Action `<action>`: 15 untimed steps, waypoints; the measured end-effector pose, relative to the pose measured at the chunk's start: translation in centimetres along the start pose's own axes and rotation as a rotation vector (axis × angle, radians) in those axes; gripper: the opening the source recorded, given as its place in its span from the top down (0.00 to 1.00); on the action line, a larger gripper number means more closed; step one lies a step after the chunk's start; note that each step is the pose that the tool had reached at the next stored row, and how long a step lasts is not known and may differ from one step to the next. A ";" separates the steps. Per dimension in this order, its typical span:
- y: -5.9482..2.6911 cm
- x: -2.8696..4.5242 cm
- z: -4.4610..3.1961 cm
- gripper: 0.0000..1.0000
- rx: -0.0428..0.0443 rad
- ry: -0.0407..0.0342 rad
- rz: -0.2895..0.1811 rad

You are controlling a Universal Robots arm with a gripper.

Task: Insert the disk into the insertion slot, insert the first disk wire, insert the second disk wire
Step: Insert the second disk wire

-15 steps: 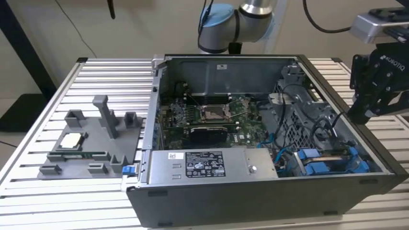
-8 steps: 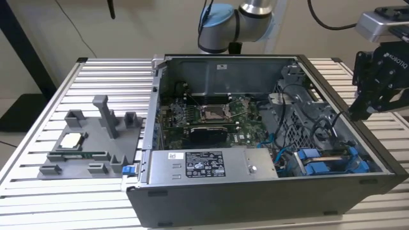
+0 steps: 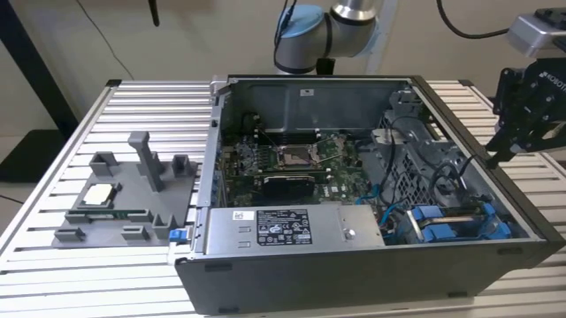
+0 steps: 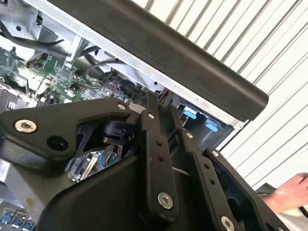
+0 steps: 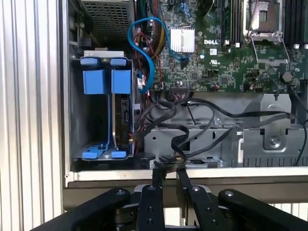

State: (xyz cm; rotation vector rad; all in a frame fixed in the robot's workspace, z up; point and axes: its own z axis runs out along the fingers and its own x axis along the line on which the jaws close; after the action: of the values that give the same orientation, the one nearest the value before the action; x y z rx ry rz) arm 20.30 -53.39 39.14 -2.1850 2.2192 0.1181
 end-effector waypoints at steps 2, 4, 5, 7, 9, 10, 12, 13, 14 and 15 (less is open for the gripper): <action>-0.23 0.04 0.05 0.73 -0.0251 0.0003 0.002; -0.37 0.12 0.13 0.73 -0.0471 0.0007 0.003; -0.42 0.17 0.19 0.73 -0.0558 0.0007 0.004; -0.55 0.27 0.28 0.73 -0.0732 0.0011 0.005; -0.74 0.34 0.28 0.73 -0.0894 0.0012 0.006; -0.83 0.37 0.26 0.73 -0.0966 0.0014 0.007; -0.98 0.46 0.23 0.73 -0.1091 0.0016 0.008; -1.02 0.50 0.22 0.73 -0.1127 0.0016 0.008; -1.08 0.54 0.22 0.73 -0.1158 0.0017 0.008; -1.15 0.57 0.21 0.73 -0.1193 0.0017 0.009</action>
State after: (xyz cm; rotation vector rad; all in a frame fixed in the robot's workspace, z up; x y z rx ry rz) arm 21.44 -53.96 38.84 -2.2343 2.2790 0.2553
